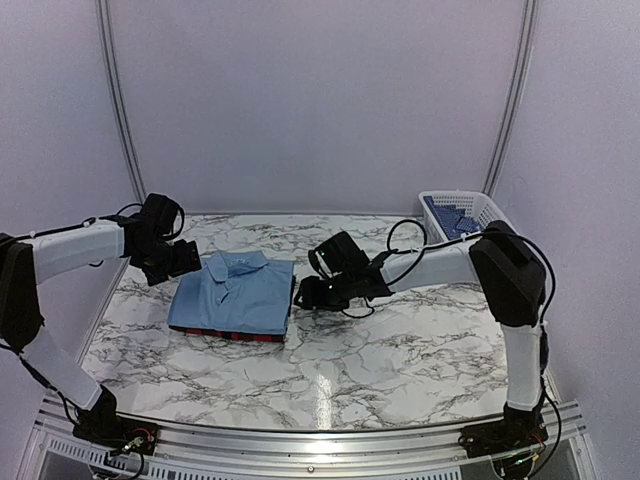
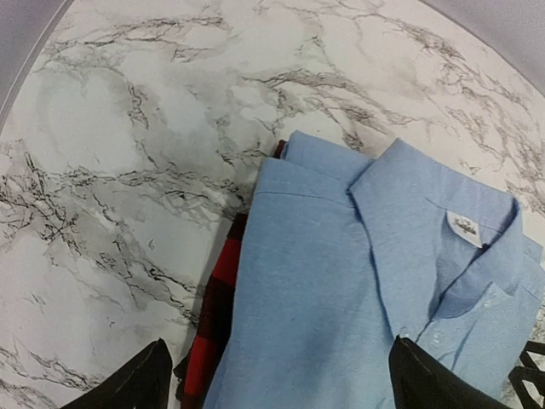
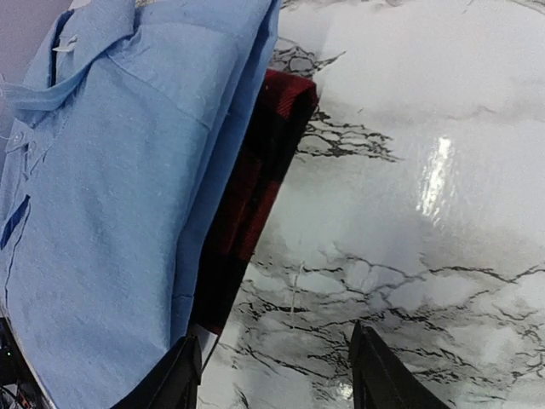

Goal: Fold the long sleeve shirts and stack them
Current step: Place the square-folded shirt on the square-folded shirt, then move the square-folded shirt to the center of the board.

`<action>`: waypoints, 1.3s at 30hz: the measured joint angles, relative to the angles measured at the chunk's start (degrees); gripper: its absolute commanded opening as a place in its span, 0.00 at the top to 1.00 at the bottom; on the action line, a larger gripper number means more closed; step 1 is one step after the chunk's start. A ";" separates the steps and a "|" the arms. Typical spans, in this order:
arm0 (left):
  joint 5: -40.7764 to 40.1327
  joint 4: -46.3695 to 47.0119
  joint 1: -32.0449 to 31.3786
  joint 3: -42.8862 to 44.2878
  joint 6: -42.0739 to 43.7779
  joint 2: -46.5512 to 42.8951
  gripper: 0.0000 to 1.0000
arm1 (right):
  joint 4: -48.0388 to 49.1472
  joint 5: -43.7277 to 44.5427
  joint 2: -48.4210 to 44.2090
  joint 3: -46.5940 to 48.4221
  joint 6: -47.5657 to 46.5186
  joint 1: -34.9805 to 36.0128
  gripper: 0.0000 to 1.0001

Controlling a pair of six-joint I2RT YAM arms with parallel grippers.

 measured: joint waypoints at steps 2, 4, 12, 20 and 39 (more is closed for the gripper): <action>-0.15 -0.02 -1.14 0.98 -0.02 -0.63 0.04 | 0.02 0.15 -1.44 -0.96 -0.37 -0.28 0.40; -0.28 -0.04 -3.15 2.16 -0.22 -1.09 0.03 | -0.24 0.48 -3.52 -1.92 -1.03 -0.63 0.37; -0.83 -0.33 -14.97 9.60 -2.45 0.42 0.01 | -0.46 3.02 -13.57 -5.25 -3.37 -2.49 0.14; -1.86 -0.35 -26.12 21.70 -4.98 13.92 0.01 | -1.46 7.10 -22.29 -11.89 -4.50 -7.41 0.01; -3.65 -2.14 -31.30 52.22 -8.41 47.84 0.01 | -3.50 9.27 -36.44 -26.14 -5.49 -15.47 0.02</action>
